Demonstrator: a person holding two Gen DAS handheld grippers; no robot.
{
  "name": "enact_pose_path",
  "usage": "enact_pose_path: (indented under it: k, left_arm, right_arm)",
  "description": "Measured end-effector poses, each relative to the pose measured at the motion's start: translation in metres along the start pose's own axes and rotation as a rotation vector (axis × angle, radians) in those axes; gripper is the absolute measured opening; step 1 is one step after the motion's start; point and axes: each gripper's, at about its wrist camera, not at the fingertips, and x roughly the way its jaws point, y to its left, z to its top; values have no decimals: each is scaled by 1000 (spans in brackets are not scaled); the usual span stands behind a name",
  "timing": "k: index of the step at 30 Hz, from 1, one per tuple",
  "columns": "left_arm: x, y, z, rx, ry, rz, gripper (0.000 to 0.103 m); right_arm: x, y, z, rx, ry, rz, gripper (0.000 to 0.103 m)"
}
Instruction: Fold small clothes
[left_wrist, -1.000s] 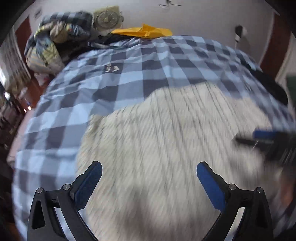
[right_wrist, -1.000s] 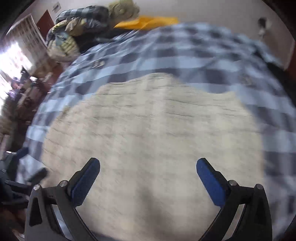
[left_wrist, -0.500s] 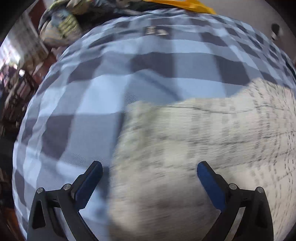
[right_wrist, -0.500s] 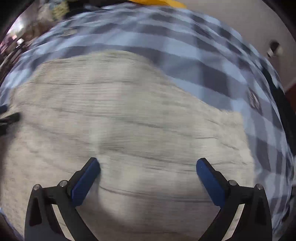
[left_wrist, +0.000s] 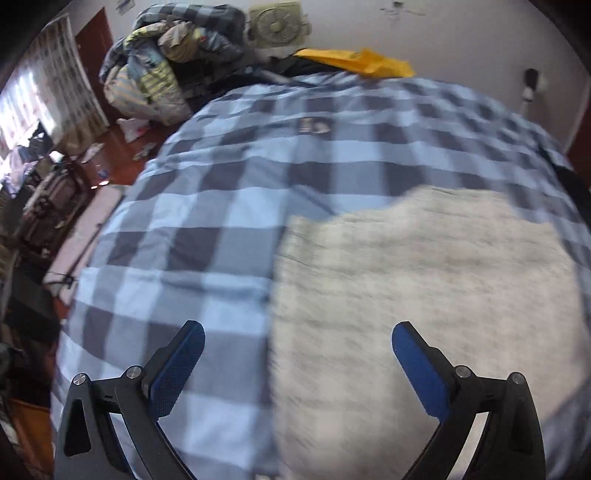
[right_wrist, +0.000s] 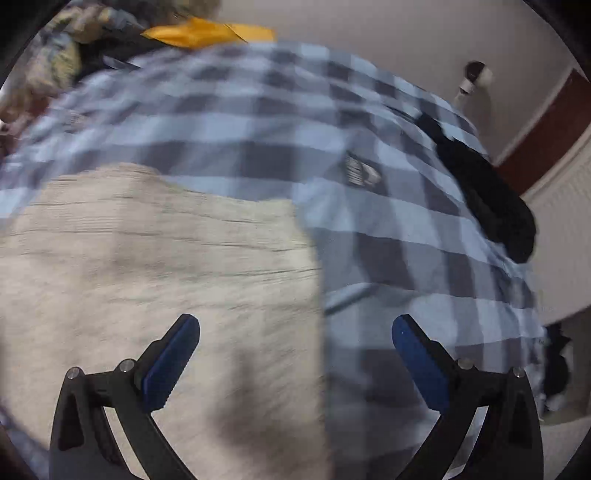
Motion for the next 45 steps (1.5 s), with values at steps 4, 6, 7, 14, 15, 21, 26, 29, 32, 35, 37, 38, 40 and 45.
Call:
enact_pose_path:
  k: [4,6,7,14,15,21,26,29,32,35,37,38,40,45]
  left_arm:
    - [5,-43,-31,55,34,-67,103]
    - [20,-59,-46,91,69,-45,103]
    - [24,-65,-54,106,81,-29,103]
    - [60,-45,-92,118,106,80,103]
    - [62,-32,-94,79,109,33,103]
    - [65,19,-92,-107,190,-108,103]
    - [40,12,-89,-5,136,37,103]
    - [27,14,-89,6,124,83,103]
    - [14,15,-90,-19,109,106,103]
    - [3,12,-85,-38,85,72,103]
    - [-2,8,-78,-30,65,57,103]
    - [-4,4,-77,-20,58,53,103]
    - [-4,-3,-72,4,46,51,103]
    - [4,2,-67,33,47,49,103]
  right_arm:
    - [-10,66,-17,-52,1,175,102]
    - [3,96,-24,-123,17,192,102]
    - [9,114,-30,-174,18,168,102]
    - [70,149,-73,-402,71,-41,101]
    - [72,139,-73,-402,66,-45,102]
    - [103,21,-65,-163,182,-40,102]
    - [119,-60,-67,111,247,125,102]
    - [118,-73,-65,112,244,110,102]
    - [103,-63,-58,41,211,11,102]
    - [83,-58,-39,29,142,-62,102]
    - [69,-55,-28,75,108,2,102]
    - [63,-53,-22,109,89,49,102]
    - [52,-37,-25,139,59,100,102]
    - [45,-26,-41,153,-36,32,102]
